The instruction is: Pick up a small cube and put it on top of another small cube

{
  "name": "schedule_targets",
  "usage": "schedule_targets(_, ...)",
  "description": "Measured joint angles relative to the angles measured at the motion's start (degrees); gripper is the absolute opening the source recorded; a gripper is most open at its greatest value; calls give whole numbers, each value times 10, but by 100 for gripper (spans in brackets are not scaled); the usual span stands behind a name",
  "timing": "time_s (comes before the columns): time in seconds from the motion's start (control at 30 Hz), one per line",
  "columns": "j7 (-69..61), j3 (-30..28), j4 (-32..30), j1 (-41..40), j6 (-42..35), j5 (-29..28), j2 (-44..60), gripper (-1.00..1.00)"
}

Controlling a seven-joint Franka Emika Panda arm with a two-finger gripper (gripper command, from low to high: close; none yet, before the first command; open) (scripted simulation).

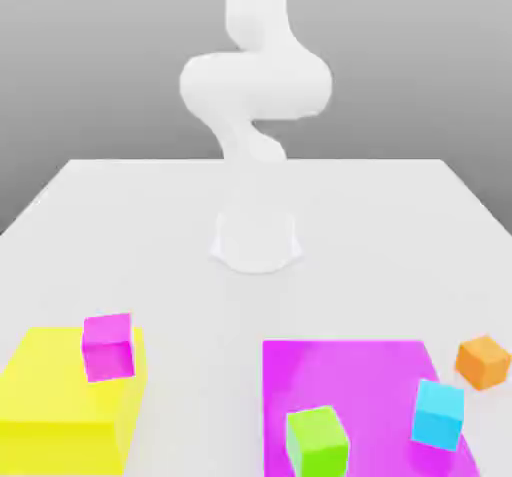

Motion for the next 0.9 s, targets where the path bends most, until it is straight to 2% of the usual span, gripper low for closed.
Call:
schedule_targets(0.33, -227, 32, -47, 123, 92, -26, 212, 0)
schedule_targets(0.67, -455, 89, -93, 235, 183, -43, 419, 0)
schedule_targets(0.83, -553, 120, -114, 259, 229, -67, 524, 0)
schedule_targets(0.9, -551, 113, -110, 271, 257, -88, 566, 0)
